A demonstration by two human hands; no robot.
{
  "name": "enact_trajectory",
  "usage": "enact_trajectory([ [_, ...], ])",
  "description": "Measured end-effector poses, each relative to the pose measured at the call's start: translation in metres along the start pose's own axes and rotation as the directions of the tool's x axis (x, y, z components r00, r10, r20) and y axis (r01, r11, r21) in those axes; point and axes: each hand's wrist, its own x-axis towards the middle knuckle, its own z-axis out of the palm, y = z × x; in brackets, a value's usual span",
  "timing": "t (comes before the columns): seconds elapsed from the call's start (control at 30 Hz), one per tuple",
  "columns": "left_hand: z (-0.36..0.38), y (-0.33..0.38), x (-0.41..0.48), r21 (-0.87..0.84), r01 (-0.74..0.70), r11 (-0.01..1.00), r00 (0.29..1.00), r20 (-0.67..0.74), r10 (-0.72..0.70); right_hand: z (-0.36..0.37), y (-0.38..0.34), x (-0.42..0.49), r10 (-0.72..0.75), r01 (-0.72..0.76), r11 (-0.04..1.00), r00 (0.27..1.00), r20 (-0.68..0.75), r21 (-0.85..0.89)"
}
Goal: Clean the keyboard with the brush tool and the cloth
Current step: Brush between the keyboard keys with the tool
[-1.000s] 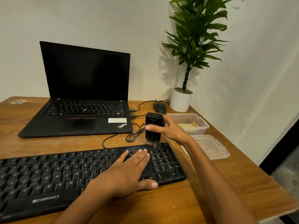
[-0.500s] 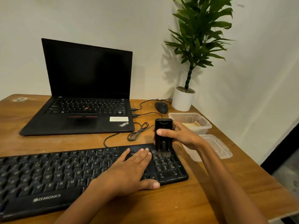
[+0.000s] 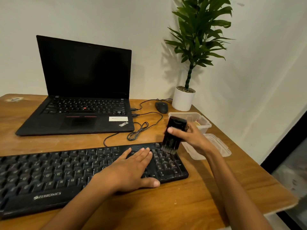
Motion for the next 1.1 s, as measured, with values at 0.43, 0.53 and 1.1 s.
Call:
enact_trajectory([
  [0.43,0.004,-0.001,0.0,-0.007,-0.016,1.0,1.0,-0.019,0.016,0.0,0.003,0.018,0.012,0.001,0.997,0.987,0.16,-0.08],
  [0.53,0.003,-0.001,0.001,-0.003,-0.007,1.0,1.0,-0.012,0.007,0.008,-0.001,0.031,-0.089,0.1,0.986,0.992,0.086,-0.135],
  [1.1,0.0,0.001,-0.001,0.007,-0.007,1.0,0.999,-0.042,0.007,-0.019,-0.022,-0.062,-0.1,0.094,0.994,0.988,0.119,0.057],
])
